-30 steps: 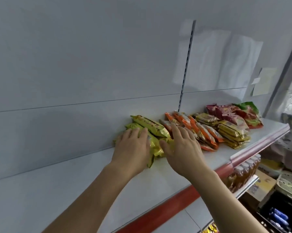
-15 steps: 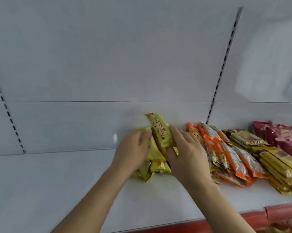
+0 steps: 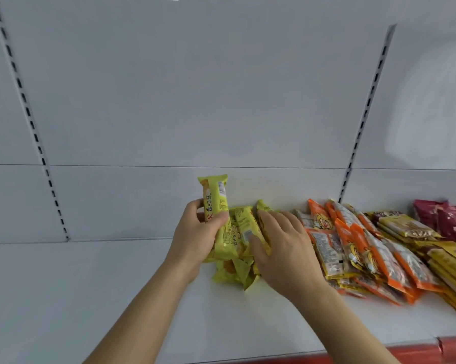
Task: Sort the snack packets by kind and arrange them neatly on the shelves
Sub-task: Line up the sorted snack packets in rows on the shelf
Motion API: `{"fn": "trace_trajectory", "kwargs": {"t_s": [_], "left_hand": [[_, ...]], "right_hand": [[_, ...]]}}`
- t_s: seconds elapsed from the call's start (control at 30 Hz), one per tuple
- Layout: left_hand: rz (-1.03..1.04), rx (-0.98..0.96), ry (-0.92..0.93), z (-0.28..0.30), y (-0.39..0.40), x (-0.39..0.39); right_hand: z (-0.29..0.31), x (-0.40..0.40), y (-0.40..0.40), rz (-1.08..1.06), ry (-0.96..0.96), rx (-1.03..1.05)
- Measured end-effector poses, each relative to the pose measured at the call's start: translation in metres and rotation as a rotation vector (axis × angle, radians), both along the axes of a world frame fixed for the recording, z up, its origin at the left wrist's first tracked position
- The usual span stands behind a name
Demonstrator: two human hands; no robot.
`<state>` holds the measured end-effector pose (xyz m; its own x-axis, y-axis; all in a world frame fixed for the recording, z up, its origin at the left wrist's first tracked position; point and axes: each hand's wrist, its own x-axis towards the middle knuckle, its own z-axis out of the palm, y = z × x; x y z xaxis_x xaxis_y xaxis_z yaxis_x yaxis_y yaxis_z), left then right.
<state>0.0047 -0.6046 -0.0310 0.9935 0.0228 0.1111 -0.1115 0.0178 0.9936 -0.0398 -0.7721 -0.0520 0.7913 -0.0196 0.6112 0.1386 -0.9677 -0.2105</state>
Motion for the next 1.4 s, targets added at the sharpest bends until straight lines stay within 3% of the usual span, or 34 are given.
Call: {"fn": "trace_trajectory", "kwargs": {"t_s": [0.1,0.17,0.27,0.37,0.5,0.6,0.77,0.9,1.0,1.1,1.2,1.3,1.4], "left_hand": [[0.009,0.072,-0.047,-0.003,0.014,-0.002],[-0.011,0.116,-0.064,-0.006,0.023,-0.003],[-0.062,0.154,-0.079,-0.013,0.033,-0.003],[-0.081,0.143,-0.098,-0.019,0.039,0.001],[-0.124,0.012,-0.032,-0.02,0.031,0.001],[-0.168,-0.161,0.046,-0.013,0.019,0.0],[-0.201,-0.188,0.07,-0.006,0.012,-0.004],[-0.189,-0.204,0.126,0.0,0.006,0.001],[-0.218,-0.31,0.203,-0.001,0.006,0.004],[-0.276,-0.436,0.268,-0.002,0.005,0.004],[-0.321,-0.53,0.299,0.001,0.003,0.003],[-0.266,-0.518,0.279,0.003,0.002,0.003],[-0.134,-0.436,0.229,0.003,0.003,0.005]], "right_hand": [[0.008,0.01,0.017,-0.108,0.27,-0.086],[0.013,0.012,0.028,-0.154,0.319,-0.114],[0.017,0.01,0.037,-0.199,0.255,-0.124],[0.016,0.006,0.04,-0.229,0.068,-0.067],[0.009,-0.014,0.061,-0.082,-0.196,0.139],[-0.002,-0.023,0.082,0.04,-0.194,0.125],[0.004,-0.035,0.078,0.288,-0.123,0.259],[0.013,-0.032,0.058,0.355,-0.095,0.277],[0.022,-0.021,0.033,0.129,-0.133,0.254],[0.028,-0.003,0.011,-0.193,0.192,0.135],[0.026,0.013,0.005,-0.281,0.434,0.01],[0.021,0.023,0.002,-0.282,0.412,-0.031],[0.018,0.021,-0.002,-0.24,0.209,0.047]]}}
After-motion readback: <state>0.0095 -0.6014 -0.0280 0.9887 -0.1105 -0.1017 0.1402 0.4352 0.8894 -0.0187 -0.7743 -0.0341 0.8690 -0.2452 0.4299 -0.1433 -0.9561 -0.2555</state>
